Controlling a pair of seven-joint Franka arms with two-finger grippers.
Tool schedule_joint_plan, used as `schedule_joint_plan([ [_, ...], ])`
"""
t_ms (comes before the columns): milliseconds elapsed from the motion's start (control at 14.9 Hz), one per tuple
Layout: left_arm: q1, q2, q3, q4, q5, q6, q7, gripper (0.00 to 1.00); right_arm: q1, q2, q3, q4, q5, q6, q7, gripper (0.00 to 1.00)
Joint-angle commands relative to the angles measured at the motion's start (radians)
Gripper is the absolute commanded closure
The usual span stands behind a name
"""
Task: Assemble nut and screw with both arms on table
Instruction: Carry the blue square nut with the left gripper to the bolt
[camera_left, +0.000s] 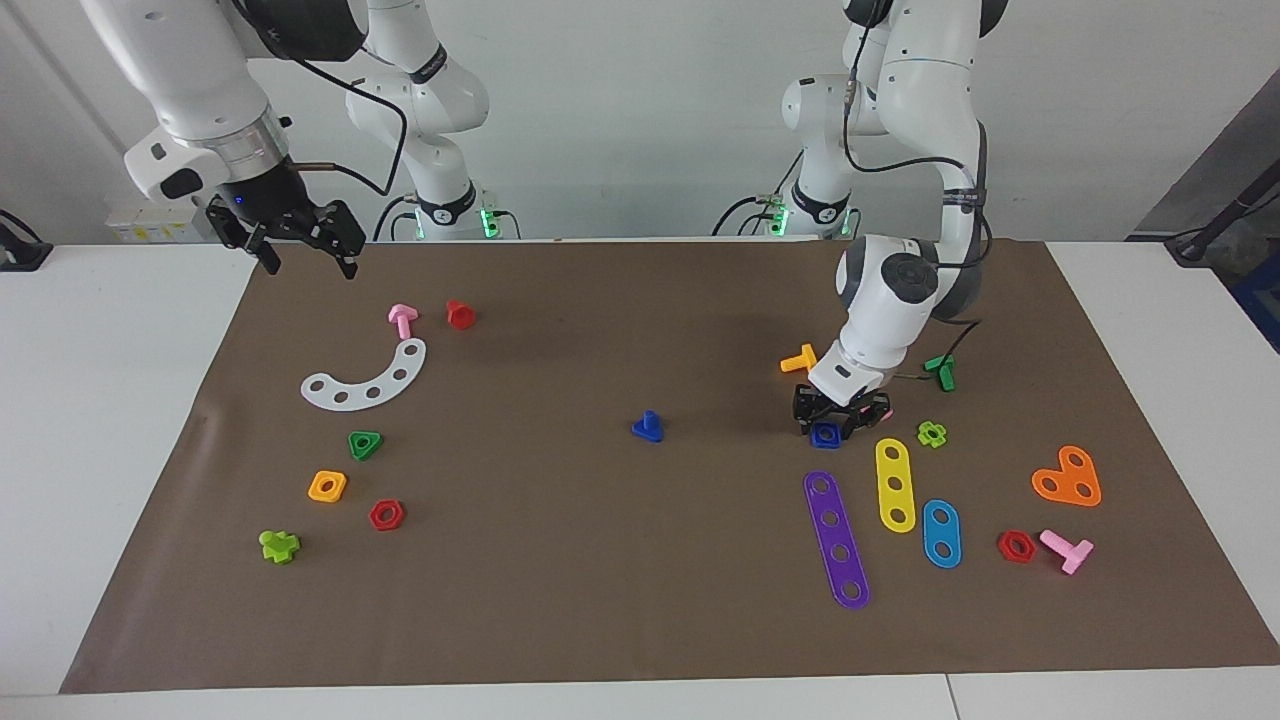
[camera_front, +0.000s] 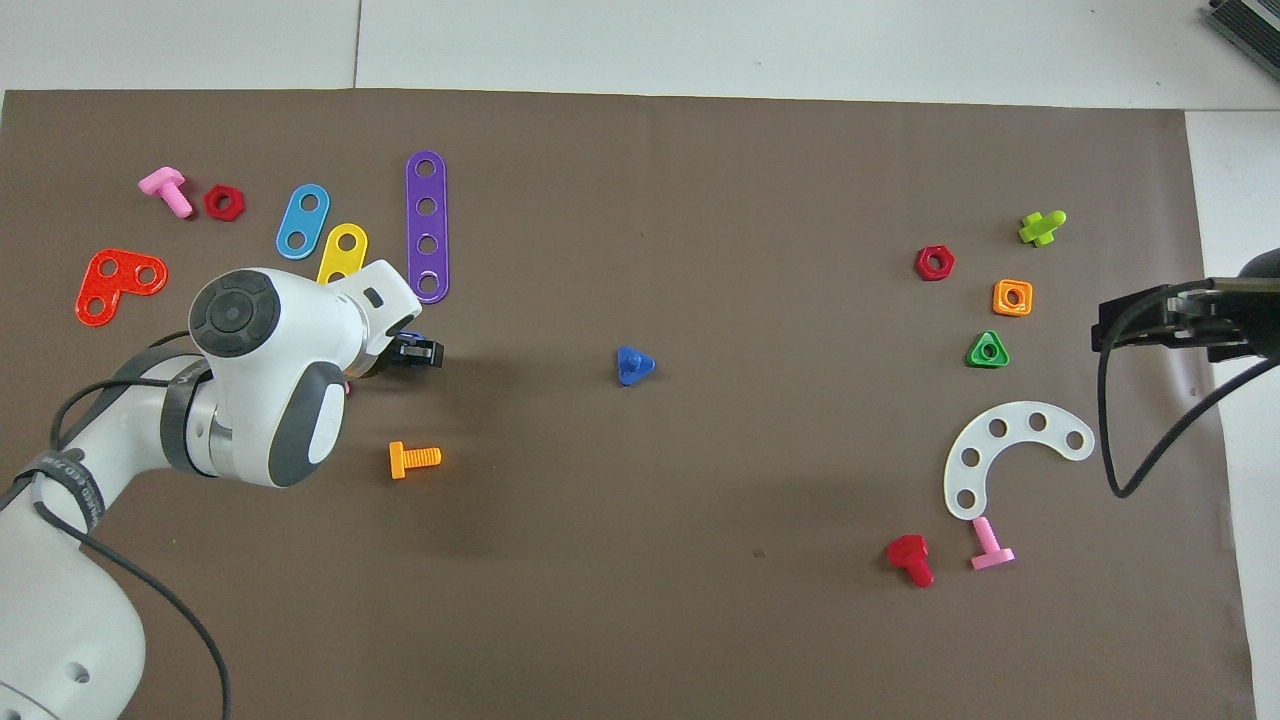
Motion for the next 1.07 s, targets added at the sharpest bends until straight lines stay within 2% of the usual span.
schedule_joint_plan([
  [0, -0.006, -0.004, 0.006, -0.024, 0.016, 0.03, -0.018, 0.33, -0.002, -0.014, 0.0, -0.014, -0.002, 0.0, -0.031, 0.0],
  [134, -0.004, -0.004, 0.008, -0.015, 0.016, 0.027, -0.017, 0.45, -0.002, -0.014, 0.0, -0.014, -0.002, 0.0, -0.031, 0.0],
  [336, -0.001, -0.002, 0.011, 0.028, 0.016, -0.01, -0.018, 0.77, -0.002, -0.014, 0.0, -0.014, -0.002, 0.0, -0.031, 0.0],
  [403, 0.0, -0.004, 0.011, 0.061, 0.016, -0.048, -0.02, 0.81, -0.002, -0.014, 0.0, -0.014, -0.002, 0.0, -0.031, 0.0],
  [672, -0.012, 0.001, 0.011, 0.242, 0.019, -0.247, -0.061, 0.84, -0.002, -0.014, 0.0, -0.014, -0.002, 0.0, -0.031, 0.0],
  [873, -0.09, 0.011, 0.003, 0.281, 0.15, -0.264, -0.264, 0.84, -0.002, -0.014, 0.0, -0.016, -0.002, 0.0, -0.031, 0.0],
  [1007, -0.108, 0.027, -0.052, 0.319, 0.164, -0.269, -0.363, 0.84, -0.002, -0.015, 0.0, -0.016, -0.002, 0.0, -0.031, 0.0],
])
